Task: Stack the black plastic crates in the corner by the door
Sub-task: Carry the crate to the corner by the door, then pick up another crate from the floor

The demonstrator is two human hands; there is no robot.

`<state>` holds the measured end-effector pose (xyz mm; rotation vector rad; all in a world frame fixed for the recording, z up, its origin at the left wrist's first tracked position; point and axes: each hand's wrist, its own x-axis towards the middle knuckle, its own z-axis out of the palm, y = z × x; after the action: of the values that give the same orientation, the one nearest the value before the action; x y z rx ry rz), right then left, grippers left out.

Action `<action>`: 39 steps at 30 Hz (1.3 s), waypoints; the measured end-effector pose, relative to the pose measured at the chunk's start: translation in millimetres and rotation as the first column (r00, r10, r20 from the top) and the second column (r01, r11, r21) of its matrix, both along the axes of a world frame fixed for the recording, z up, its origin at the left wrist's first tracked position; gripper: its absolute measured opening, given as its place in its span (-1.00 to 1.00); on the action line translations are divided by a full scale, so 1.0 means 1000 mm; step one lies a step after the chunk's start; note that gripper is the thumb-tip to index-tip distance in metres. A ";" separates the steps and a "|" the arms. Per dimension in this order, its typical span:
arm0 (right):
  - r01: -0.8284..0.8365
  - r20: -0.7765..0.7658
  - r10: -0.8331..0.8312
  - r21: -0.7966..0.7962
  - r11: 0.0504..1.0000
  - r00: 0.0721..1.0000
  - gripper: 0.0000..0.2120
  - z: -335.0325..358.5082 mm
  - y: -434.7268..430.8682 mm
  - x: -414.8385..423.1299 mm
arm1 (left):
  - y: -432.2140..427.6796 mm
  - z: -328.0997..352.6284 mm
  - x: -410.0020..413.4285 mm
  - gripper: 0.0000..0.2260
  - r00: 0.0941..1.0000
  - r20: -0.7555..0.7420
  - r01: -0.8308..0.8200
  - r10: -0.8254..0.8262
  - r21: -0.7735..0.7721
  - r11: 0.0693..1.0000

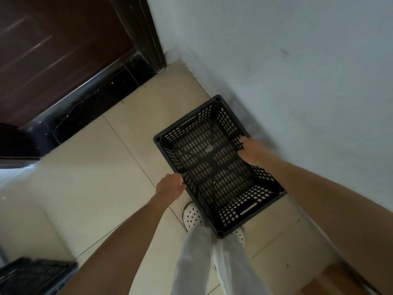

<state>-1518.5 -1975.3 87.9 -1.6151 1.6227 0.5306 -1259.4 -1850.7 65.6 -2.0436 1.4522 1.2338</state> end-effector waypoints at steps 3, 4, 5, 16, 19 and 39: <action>-0.167 -0.033 0.166 -0.043 0.985 0.986 -0.59 0.058 0.014 0.007 | 0.007 0.063 0.000 -0.74 0.997 0.033 0.077 -0.074 -0.105 0.992; -0.216 -0.042 0.214 -0.057 0.975 0.976 -0.59 0.078 0.018 0.009 | 0.009 0.084 0.000 -0.74 0.995 0.045 0.095 -0.089 -0.140 0.986; -0.261 -0.053 0.257 -0.079 0.962 0.965 -0.58 0.098 0.022 0.011 | 0.012 0.104 0.000 -0.72 0.994 0.053 0.105 -0.097 -0.174 0.979; -0.610 -0.065 0.630 -0.348 0.712 0.774 -0.60 0.265 0.129 0.087 | 0.130 0.288 0.002 -0.63 0.967 0.237 0.028 0.096 -0.469 0.883; -0.703 -0.092 0.741 -0.409 0.581 0.665 -0.62 0.293 0.160 0.124 | 0.177 0.315 0.016 -0.63 0.935 0.300 -0.007 0.189 -0.516 0.857; -0.776 -0.096 0.975 -0.593 -0.216 -0.198 -0.67 0.405 0.513 0.406 | 0.608 0.422 0.146 -0.70 0.417 0.418 -0.579 0.807 -0.562 0.590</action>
<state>-1112.1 -1462.2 492.9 -2.9720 -0.3948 0.3786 -1113.2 -1242.3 487.2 -3.0733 0.4173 0.3150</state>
